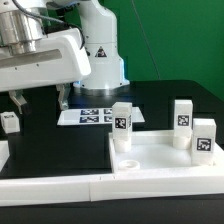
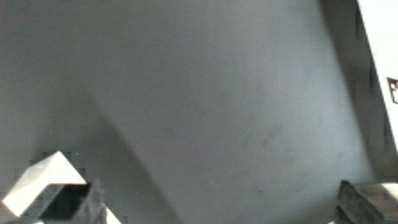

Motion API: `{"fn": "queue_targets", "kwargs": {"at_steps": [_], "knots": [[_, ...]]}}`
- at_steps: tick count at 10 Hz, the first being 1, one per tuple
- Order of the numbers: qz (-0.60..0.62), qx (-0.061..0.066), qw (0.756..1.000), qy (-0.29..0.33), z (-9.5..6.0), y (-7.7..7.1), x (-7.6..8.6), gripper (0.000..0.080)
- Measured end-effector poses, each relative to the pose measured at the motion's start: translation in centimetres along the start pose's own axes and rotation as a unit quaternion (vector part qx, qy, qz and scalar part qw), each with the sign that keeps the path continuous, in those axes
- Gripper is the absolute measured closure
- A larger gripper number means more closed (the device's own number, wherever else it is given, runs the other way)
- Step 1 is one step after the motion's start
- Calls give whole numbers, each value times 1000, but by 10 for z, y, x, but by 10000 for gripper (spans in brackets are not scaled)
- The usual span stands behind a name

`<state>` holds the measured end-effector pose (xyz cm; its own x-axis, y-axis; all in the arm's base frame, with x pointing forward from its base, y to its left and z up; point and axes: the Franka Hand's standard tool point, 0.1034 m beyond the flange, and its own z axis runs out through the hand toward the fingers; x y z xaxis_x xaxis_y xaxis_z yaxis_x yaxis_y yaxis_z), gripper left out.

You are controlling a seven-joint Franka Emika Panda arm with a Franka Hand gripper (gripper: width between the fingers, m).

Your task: Assemble square table

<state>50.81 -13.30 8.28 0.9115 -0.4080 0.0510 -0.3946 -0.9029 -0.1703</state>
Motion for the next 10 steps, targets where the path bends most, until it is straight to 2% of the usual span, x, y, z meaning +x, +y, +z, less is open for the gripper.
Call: {"fn": "queue_targets", "kwargs": {"at_steps": [1,2,3,4,5,7,10], "knots": [[-42,-2,999,-6,2,5,-4,150],[-98,-13,994,-37,8,22,-19,150],[-148,-35,986,-61,14,43,-31,150],[-217,-59,973,-53,12,57,-29,150],[-256,-70,963,-45,11,68,-31,150],[-291,-68,953,-50,11,67,-31,150],[-286,-66,954,-62,14,67,-34,150]]}}
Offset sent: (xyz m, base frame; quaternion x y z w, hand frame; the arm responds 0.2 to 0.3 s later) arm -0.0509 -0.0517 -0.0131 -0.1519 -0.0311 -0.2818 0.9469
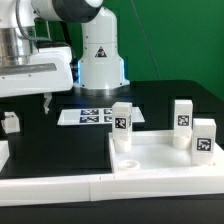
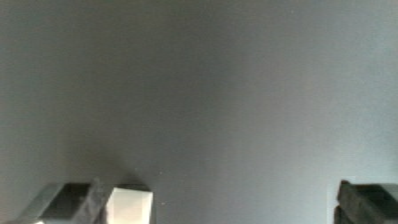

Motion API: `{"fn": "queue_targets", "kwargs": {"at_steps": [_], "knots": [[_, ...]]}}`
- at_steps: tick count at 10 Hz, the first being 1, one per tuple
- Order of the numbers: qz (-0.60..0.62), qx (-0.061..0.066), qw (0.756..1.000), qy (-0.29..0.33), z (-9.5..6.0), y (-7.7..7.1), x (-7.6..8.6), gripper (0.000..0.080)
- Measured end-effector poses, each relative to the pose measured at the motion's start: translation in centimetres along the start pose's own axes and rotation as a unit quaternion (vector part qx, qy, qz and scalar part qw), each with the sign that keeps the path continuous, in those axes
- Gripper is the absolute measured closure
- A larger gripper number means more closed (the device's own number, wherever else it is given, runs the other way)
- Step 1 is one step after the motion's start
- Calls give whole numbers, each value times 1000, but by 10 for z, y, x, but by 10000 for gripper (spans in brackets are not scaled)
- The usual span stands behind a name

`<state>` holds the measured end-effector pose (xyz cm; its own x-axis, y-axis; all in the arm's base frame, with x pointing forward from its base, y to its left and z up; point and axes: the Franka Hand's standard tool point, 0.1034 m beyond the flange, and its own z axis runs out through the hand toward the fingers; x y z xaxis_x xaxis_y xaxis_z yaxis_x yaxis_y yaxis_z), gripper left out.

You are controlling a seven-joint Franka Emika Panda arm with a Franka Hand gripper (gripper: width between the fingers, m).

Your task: Assemble square table

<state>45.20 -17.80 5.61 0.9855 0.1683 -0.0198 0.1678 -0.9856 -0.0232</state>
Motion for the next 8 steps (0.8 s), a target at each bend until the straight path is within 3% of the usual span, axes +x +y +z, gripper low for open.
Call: {"fn": "queue_targets", "kwargs": {"at_steps": [2,3,4,6,7,8], "knots": [[-25,11,997,-72,12,13,-27,150],[-36,13,991,-125,11,19,-37,150],[-35,12,989,-140,10,22,-36,150],[-33,21,979,-198,13,15,-37,150],[-39,20,973,-228,17,15,-38,150],[-67,10,964,-259,25,22,-46,150]]}}
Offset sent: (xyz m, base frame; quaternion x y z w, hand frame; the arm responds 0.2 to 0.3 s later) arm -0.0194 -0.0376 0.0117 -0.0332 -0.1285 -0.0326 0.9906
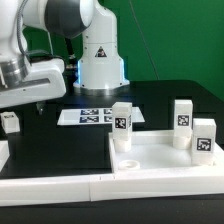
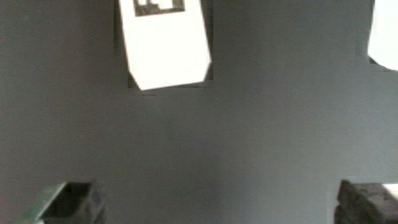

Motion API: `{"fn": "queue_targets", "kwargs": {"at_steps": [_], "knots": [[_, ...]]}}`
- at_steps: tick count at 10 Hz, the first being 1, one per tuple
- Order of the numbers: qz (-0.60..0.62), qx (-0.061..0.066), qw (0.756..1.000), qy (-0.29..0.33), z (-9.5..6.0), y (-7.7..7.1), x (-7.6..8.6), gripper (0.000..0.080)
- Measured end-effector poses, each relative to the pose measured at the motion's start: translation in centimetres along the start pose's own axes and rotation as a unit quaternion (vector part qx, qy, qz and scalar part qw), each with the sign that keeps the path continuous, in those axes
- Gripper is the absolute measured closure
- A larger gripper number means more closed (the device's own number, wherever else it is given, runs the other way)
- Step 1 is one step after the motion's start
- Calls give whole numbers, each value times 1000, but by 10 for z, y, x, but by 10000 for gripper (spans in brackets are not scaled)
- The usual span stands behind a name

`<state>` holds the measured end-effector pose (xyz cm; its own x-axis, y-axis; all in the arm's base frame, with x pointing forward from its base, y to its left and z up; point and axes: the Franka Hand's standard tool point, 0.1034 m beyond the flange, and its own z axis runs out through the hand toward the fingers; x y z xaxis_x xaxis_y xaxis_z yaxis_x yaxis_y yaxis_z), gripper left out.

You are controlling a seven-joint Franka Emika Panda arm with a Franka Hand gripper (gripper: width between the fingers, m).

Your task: Assemble square table

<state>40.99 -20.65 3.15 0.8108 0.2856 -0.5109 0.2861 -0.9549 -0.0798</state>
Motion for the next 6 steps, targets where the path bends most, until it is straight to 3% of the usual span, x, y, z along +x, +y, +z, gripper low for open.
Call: {"fn": "queue_targets", "kwargs": {"at_steps": [2,6], "knots": [[-58,-33,997,-44,10,12,-11,150],[-57,-31,996,-61,13,12,-11,150]]}}
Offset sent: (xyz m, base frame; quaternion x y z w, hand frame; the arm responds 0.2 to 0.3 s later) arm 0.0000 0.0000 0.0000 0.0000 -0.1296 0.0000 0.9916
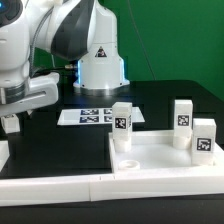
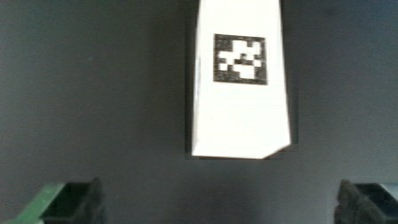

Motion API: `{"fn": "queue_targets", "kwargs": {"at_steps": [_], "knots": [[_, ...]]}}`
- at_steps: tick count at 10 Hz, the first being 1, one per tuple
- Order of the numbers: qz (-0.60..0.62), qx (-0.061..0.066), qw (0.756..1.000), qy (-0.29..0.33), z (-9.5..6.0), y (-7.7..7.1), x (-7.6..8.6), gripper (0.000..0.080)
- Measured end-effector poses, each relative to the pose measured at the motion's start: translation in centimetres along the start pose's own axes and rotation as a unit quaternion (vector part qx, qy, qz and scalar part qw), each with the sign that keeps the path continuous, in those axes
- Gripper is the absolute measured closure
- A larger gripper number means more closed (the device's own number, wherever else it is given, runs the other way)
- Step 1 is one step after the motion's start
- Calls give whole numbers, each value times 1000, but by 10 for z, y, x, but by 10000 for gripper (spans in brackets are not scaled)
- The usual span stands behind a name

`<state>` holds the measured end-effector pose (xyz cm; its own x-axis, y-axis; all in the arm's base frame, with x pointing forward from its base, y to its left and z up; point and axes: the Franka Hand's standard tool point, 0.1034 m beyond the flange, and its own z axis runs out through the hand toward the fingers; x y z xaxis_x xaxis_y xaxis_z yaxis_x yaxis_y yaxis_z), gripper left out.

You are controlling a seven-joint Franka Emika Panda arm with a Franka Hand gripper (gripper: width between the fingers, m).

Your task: Assemble square table

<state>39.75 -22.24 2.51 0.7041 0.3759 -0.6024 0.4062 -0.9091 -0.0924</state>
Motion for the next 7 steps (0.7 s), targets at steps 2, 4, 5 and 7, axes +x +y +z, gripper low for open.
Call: {"fn": "queue_targets", "kwargs": {"at_steps": [2,4,5,7], "knots": [[2,4,1000,-9,3,-3,0,150],[18,-10,999,-50,20,-9,-5,150],[14,-10,999,-47,18,-8,-3,150],[14,-10,999,-47,18,-7,-4,150]]}}
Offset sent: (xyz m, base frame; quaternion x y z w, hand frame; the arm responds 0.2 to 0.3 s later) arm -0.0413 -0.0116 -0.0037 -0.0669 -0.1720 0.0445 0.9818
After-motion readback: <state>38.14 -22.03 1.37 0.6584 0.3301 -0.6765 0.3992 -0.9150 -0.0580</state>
